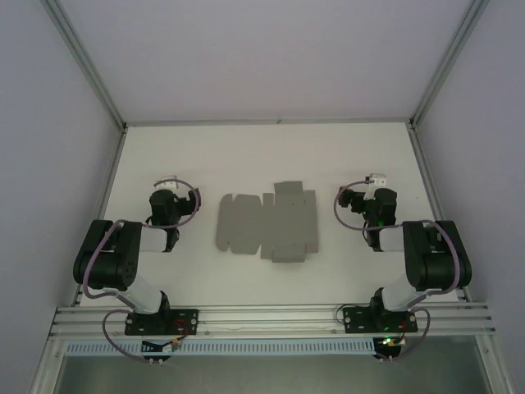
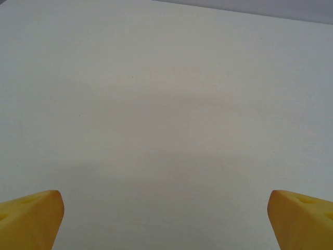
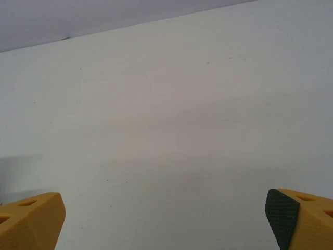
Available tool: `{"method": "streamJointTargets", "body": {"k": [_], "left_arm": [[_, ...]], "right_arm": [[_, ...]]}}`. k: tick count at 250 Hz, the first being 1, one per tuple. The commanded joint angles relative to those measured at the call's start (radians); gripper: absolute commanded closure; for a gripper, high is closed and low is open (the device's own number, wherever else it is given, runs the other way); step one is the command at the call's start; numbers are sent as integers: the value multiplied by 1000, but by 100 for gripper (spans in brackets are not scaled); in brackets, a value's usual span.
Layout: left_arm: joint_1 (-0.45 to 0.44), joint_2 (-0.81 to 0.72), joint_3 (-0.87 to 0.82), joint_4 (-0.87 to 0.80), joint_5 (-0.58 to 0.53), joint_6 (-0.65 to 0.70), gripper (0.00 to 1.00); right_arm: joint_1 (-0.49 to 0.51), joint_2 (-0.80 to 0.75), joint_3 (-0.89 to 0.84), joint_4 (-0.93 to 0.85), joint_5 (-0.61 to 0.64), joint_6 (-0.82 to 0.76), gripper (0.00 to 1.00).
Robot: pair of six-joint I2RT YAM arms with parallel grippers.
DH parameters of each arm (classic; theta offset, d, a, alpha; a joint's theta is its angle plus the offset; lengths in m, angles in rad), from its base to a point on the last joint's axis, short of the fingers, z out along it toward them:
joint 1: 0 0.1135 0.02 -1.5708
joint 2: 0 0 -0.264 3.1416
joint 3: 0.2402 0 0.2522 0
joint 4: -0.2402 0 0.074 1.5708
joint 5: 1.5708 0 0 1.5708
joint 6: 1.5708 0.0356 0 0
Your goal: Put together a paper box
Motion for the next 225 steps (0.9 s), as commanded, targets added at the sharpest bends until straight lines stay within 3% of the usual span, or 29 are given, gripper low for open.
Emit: {"method": "streamJointTargets", "body": {"k": [1,225], "left_arm": [[-1,0,-2,32,10,18,0],[0,0,-1,32,10,18,0]], "right_arm": [[-3,2,18,34,-14,8,0],[-5,0,16,33,-5,15,0]]}}
